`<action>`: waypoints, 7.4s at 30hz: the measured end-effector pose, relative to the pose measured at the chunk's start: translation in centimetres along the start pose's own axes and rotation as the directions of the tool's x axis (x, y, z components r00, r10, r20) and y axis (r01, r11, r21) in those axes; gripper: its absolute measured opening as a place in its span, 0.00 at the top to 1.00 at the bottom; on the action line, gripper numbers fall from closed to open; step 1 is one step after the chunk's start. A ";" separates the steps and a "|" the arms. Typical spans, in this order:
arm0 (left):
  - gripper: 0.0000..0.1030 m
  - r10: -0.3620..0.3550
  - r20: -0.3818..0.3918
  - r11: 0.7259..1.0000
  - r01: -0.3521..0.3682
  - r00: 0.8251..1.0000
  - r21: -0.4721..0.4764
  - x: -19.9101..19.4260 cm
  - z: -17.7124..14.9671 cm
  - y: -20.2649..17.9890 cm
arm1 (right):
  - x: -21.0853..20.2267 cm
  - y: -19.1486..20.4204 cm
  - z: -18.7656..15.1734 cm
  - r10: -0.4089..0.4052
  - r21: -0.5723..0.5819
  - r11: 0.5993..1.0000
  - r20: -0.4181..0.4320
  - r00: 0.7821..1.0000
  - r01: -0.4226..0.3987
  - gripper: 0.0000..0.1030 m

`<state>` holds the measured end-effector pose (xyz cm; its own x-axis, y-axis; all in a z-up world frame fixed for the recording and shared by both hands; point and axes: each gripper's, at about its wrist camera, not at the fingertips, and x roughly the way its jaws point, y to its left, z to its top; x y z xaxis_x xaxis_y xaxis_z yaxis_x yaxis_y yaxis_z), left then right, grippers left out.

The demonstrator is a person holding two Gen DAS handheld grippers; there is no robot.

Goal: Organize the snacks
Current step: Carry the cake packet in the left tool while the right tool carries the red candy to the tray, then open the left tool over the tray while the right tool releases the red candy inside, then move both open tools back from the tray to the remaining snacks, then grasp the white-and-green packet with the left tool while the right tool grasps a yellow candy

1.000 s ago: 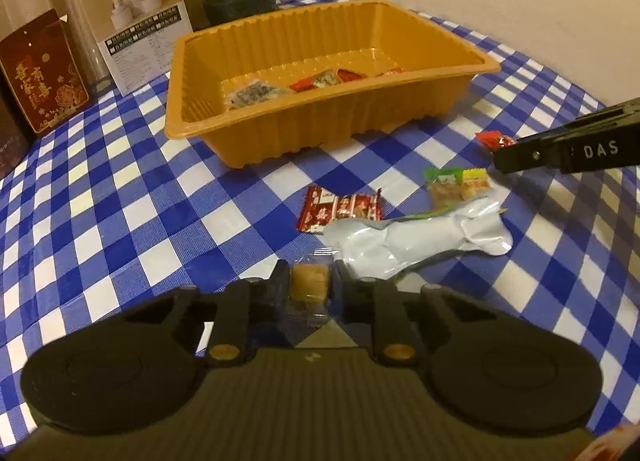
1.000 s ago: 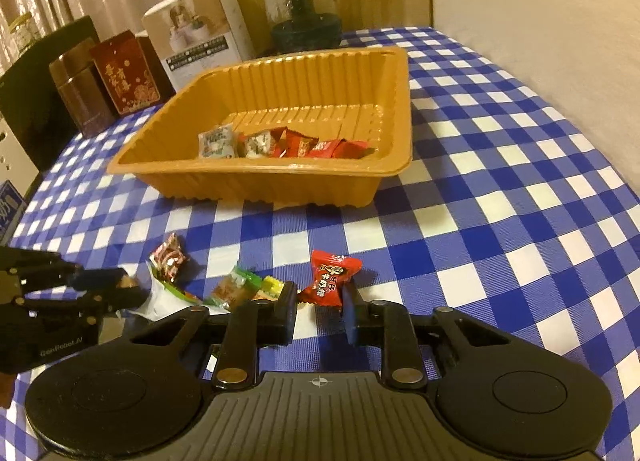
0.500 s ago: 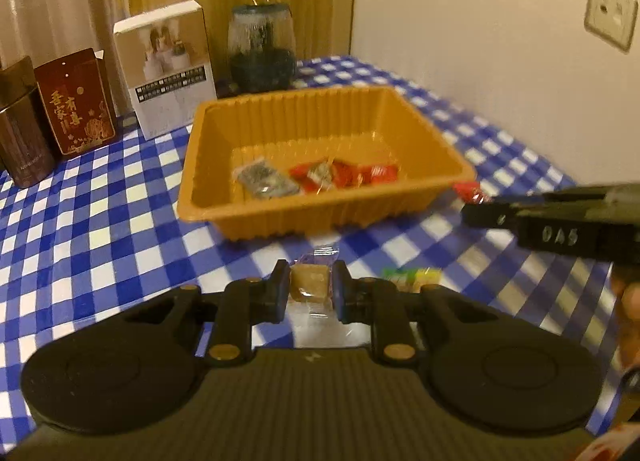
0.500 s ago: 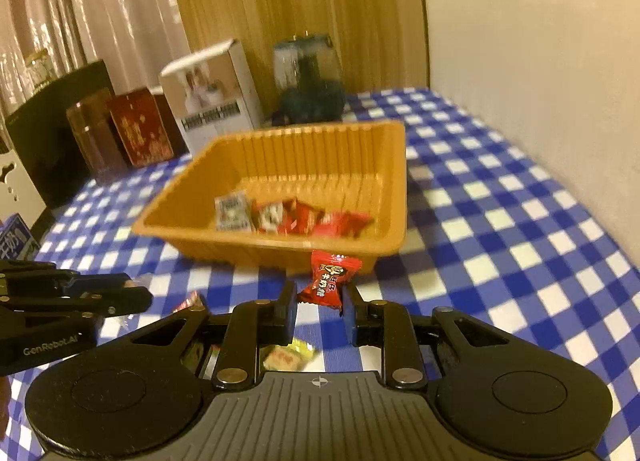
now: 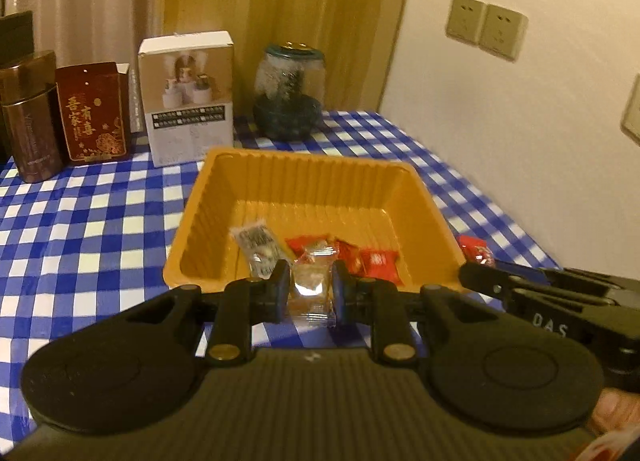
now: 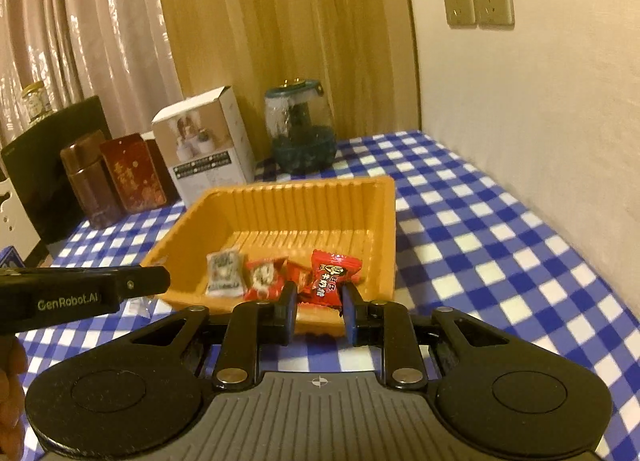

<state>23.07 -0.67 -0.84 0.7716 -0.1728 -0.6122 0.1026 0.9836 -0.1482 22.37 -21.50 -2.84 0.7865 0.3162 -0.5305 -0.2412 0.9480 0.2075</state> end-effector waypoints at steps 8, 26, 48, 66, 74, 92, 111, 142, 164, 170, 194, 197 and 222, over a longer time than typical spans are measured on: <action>0.81 0.047 0.007 0.999 -0.047 0.999 -0.006 2.7 1.6 0.3 | 2.5 -1.1 1.5 -0.015 0.025 1.000 0.005 1.000 0.015 0.77; 0.81 0.091 -0.047 0.996 -0.092 0.995 -0.013 7.7 2.4 1.2 | 7.4 0.2 3.1 -0.006 -0.032 0.999 -0.033 0.999 0.004 0.77; 0.66 0.107 -0.066 0.993 -0.110 0.992 -0.043 9.3 1.7 2.4 | 9.3 -0.7 2.5 -0.017 -0.018 1.000 -0.089 0.996 0.015 0.77; 0.66 0.111 -0.067 0.993 -0.113 0.992 -0.029 8.7 1.9 2.2 | 9.3 -0.8 2.5 -0.007 0.002 1.000 -0.087 0.996 0.007 0.76; 0.66 0.115 -0.066 0.992 -0.118 0.991 -0.041 8.5 1.9 2.6 | 9.3 -1.1 2.4 0.020 0.037 0.999 -0.065 0.998 -0.017 0.30; 0.64 0.124 -0.068 0.991 -0.127 0.990 -0.038 8.2 1.8 2.7 | 8.9 -1.8 2.7 0.019 0.054 0.998 -0.056 0.998 -0.016 0.30; 0.60 0.112 -0.053 0.993 -0.113 0.992 -0.014 4.8 0.3 2.1 | 4.6 -3.0 2.2 0.006 0.079 0.997 -0.001 1.000 -0.006 0.30; 0.49 -0.025 -0.219 0.634 0.185 0.975 0.751 0.8 -11.2 -2.5 | -0.1 -2.9 -3.9 0.041 0.056 0.998 -0.222 0.974 -0.030 0.30; 0.66 -0.090 -0.474 0.657 0.410 0.876 0.633 2.5 -8.9 -3.5 | 1.1 -3.2 -3.8 0.022 0.090 0.996 -0.253 0.967 0.001 0.30; 0.73 -0.099 -0.451 0.750 0.364 0.887 0.552 2.1 -9.1 -3.0 | 1.2 -2.7 -4.1 0.041 0.072 0.997 -0.266 0.963 -0.023 0.30; 0.78 0.059 -0.239 0.992 -0.031 0.969 0.119 -1.2 -6.0 0.6 | 4.5 1.7 -6.1 0.122 -0.119 0.978 -0.350 0.929 -0.174 0.45; 0.78 0.059 -0.233 0.993 -0.033 0.971 0.111 -1.1 -6.2 0.7 | 4.8 2.2 -6.0 0.071 -0.130 0.984 -0.338 0.938 -0.122 0.53; 0.78 0.032 -0.258 0.989 0.007 0.966 0.147 -0.2 -7.6 -0.2 | 2.7 2.5 -5.7 0.088 -0.112 0.986 -0.284 0.955 -0.125 0.77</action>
<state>18.08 -1.26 -6.57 0.5864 -0.1489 -0.7962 0.1993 0.9793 -0.0363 20.61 -18.09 -8.43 0.5680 0.3957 -0.7217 -0.3994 0.8992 0.1787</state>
